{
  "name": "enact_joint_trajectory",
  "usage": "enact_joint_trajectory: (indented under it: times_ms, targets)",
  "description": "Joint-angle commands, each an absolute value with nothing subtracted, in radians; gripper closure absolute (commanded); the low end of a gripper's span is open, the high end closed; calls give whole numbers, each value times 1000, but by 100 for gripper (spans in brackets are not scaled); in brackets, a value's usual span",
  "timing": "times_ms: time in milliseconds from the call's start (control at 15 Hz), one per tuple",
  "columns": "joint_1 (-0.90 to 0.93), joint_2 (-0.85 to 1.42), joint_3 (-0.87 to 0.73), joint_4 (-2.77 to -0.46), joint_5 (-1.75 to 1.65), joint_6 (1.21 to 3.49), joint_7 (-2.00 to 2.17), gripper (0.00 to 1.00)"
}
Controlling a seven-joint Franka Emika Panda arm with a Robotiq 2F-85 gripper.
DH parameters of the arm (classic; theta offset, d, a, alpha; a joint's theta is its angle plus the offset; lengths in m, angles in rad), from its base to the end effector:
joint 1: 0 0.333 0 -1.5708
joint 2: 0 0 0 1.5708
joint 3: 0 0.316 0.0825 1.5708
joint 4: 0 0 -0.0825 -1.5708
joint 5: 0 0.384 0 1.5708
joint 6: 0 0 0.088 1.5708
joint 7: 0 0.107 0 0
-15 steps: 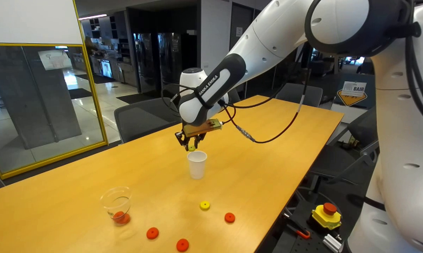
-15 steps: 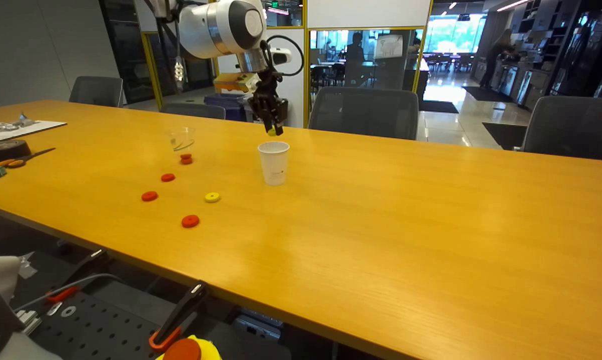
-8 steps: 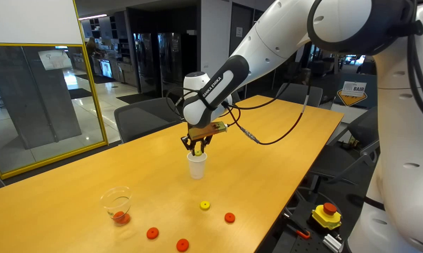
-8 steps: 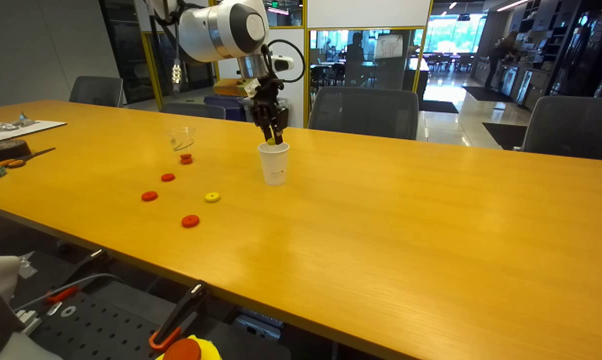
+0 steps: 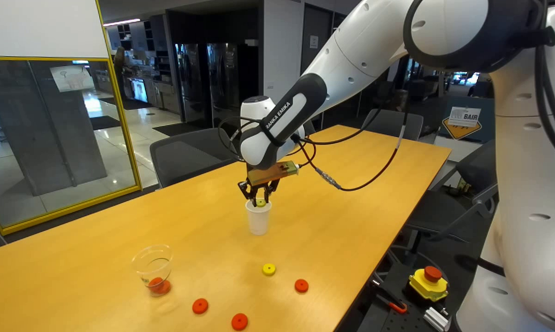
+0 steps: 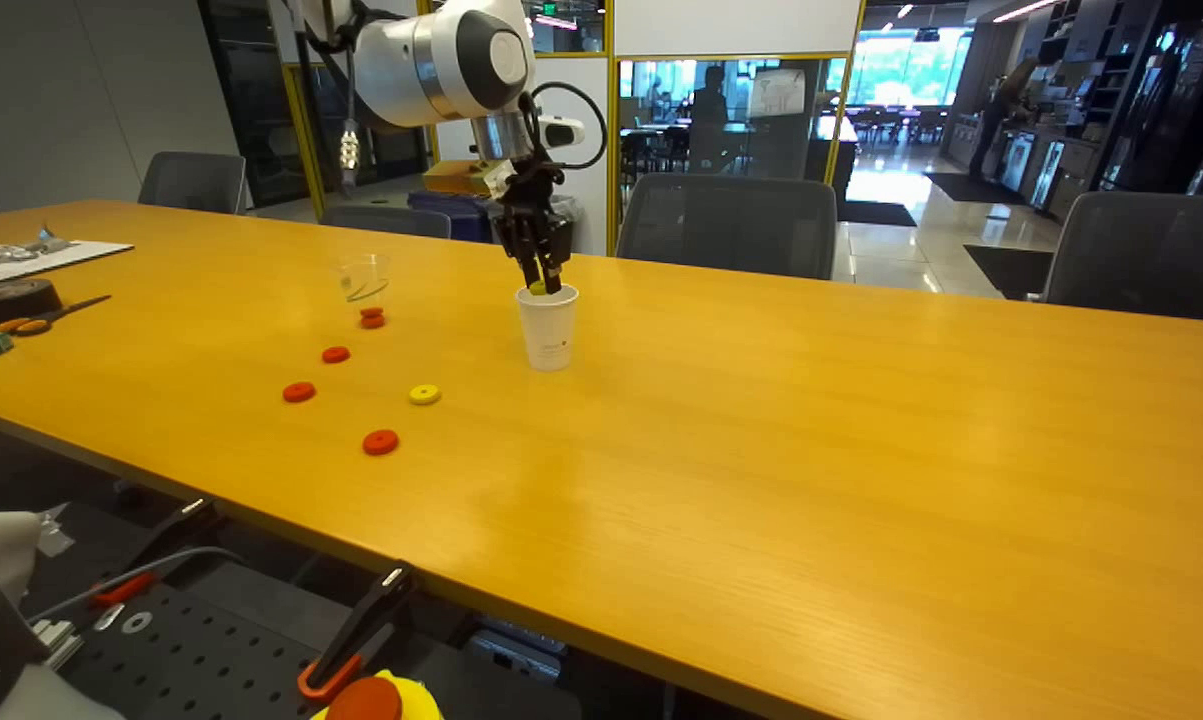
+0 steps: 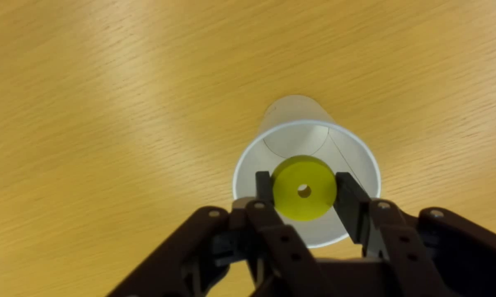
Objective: Divide the rings and put some in the white cup and some in the clear cup
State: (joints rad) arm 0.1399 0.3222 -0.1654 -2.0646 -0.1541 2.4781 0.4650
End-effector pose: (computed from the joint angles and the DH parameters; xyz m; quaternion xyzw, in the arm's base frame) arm 0.5989 -0.0121 0.2874 0.9797 -0.1796 0.0618 0.0641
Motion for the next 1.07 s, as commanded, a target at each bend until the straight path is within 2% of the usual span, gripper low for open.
enact_joint_trajectory:
  times_ms: [0,133,267,600,1000]
  targets:
    - [127,308,-150,-2054,-164,2463,487,28]
    - [129,301,-153,-2055,-169,2459,492,12]
    - [133,281,-156,-2067,-177,2459,502,1]
    - [145,173,-147,-2145,-192,2409,542,0]
    - [126,71,-44,-2327,-58,2390,503,0]
